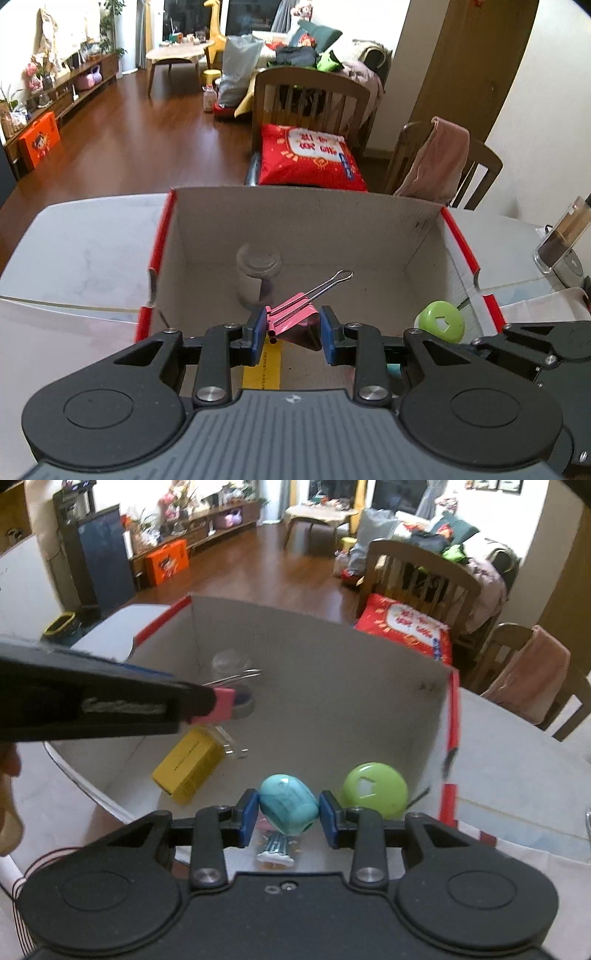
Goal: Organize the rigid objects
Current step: 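Carry the binder clip and teal eraser into the red box with both tools, then open both tools to release the clip and eraser in the box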
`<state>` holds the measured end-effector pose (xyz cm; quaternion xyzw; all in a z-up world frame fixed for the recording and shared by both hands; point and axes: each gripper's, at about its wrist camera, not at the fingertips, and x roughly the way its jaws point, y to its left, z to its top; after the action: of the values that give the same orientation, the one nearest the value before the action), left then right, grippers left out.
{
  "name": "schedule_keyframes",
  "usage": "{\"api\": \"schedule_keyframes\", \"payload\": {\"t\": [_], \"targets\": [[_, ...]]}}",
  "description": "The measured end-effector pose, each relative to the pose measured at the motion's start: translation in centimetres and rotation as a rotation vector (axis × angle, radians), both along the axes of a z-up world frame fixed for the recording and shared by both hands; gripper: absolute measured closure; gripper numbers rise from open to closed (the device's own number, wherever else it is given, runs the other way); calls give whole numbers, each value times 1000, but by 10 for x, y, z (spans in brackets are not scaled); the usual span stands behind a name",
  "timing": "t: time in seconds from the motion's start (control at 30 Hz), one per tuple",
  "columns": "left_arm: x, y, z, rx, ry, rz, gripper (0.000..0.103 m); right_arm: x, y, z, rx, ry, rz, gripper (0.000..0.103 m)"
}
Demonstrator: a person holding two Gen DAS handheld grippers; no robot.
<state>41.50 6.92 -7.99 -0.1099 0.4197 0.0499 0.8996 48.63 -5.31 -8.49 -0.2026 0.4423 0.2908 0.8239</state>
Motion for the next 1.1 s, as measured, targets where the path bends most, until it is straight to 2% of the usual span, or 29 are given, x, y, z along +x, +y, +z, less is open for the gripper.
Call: {"api": "schedule_keyframes", "payload": {"t": [0.73, 1.1], "targets": [[35, -12, -45, 9, 218, -79, 73, 25, 13, -28, -64, 67, -62, 69], [30, -17, -38, 9, 202, -106, 72, 19, 9, -16, -49, 52, -56, 66]]}}
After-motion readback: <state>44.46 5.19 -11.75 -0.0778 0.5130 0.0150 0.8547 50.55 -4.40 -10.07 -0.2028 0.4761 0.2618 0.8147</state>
